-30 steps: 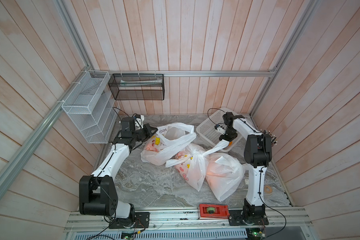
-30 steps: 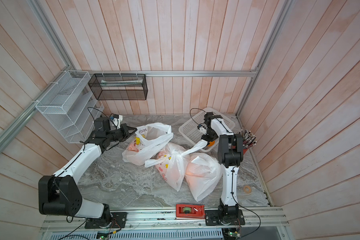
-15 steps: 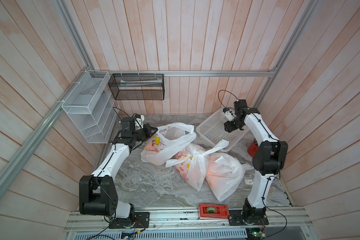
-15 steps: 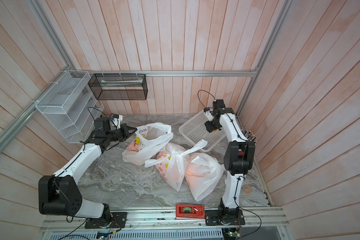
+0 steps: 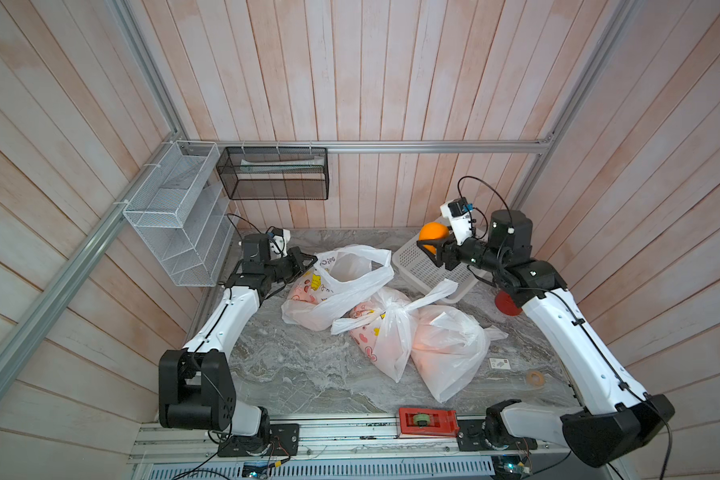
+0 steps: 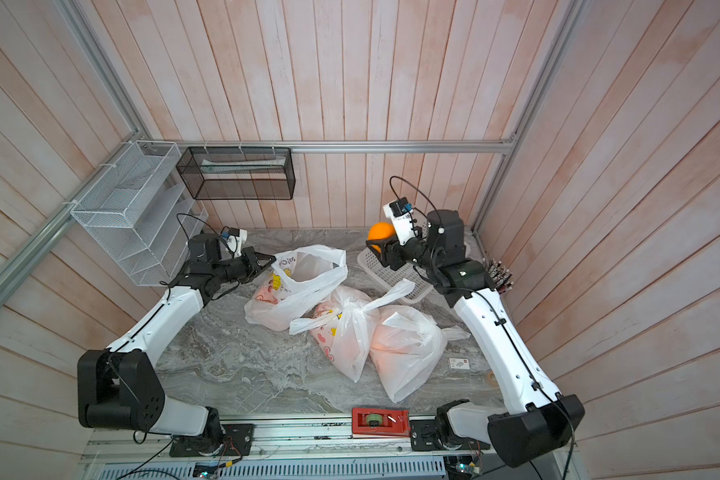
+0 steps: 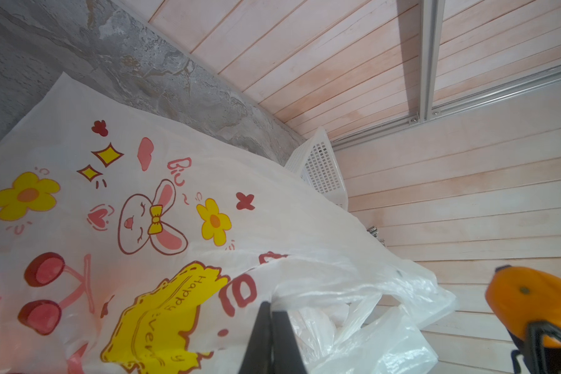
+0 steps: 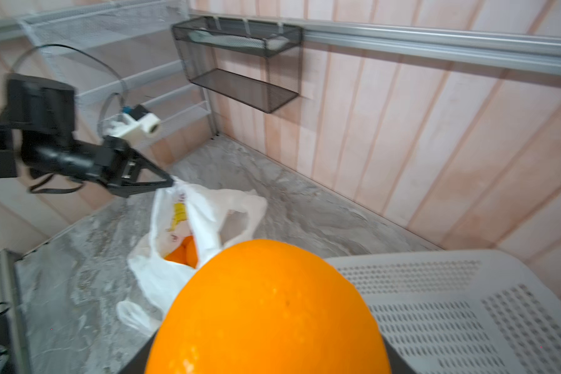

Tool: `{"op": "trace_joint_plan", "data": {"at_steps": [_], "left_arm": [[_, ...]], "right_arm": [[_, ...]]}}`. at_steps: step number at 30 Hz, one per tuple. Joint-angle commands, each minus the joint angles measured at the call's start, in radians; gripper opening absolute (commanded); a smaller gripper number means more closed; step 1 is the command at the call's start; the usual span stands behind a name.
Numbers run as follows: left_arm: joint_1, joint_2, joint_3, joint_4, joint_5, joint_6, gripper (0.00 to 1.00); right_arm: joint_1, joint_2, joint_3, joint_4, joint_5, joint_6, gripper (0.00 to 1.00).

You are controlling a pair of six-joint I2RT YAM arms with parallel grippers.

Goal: Place the oranges into plastic bags & tie knots
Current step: Place the orange in the plastic bag.

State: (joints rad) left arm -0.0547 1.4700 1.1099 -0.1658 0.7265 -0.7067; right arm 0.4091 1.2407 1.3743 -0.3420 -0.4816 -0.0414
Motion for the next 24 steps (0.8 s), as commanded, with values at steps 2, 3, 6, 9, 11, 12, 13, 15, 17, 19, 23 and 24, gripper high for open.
{"op": "trace_joint_plan", "data": {"at_steps": [2,3,6,9,11,12,13,15,17,19,23,24], "left_arm": [[-0.008,0.01,0.029,-0.002,0.022,0.027,0.0],[-0.012,0.008,0.029,0.0,0.022,0.027,0.0],[-0.019,-0.002,0.02,0.01,0.01,0.023,0.0],[-0.028,-0.013,0.027,0.0,-0.021,0.033,0.0],[-0.031,-0.02,0.024,0.003,-0.03,0.035,0.0],[-0.032,-0.023,0.022,0.008,-0.03,0.033,0.0],[-0.033,-0.026,0.02,0.011,-0.032,0.03,0.0],[-0.034,-0.03,0.018,0.014,-0.03,0.029,0.0],[-0.037,-0.033,0.02,0.014,-0.028,0.029,0.0],[-0.04,-0.035,0.019,0.014,-0.027,0.033,0.0],[-0.039,-0.039,0.02,0.007,-0.036,0.036,0.0],[-0.038,-0.041,0.02,0.005,-0.038,0.035,0.0]], "right_arm": [[0.159,0.012,-0.031,0.187,-0.079,0.078,0.5],[0.202,0.031,-0.032,0.196,-0.07,0.08,0.5],[0.273,0.106,-0.033,0.244,-0.085,0.117,0.5],[0.31,0.194,-0.011,0.274,-0.079,0.142,0.49],[0.318,0.253,0.017,0.275,-0.07,0.162,0.49],[0.321,0.286,0.042,0.258,-0.055,0.174,0.49],[0.323,0.323,0.069,0.228,-0.057,0.176,0.49],[0.324,0.385,0.127,0.167,-0.05,0.181,0.49],[0.325,0.433,0.172,0.12,0.003,0.181,0.5],[0.321,0.48,0.216,0.081,0.098,0.175,0.5],[0.312,0.586,0.31,0.017,0.211,0.159,0.51],[0.312,0.616,0.335,-0.001,0.225,0.158,0.52]]}}
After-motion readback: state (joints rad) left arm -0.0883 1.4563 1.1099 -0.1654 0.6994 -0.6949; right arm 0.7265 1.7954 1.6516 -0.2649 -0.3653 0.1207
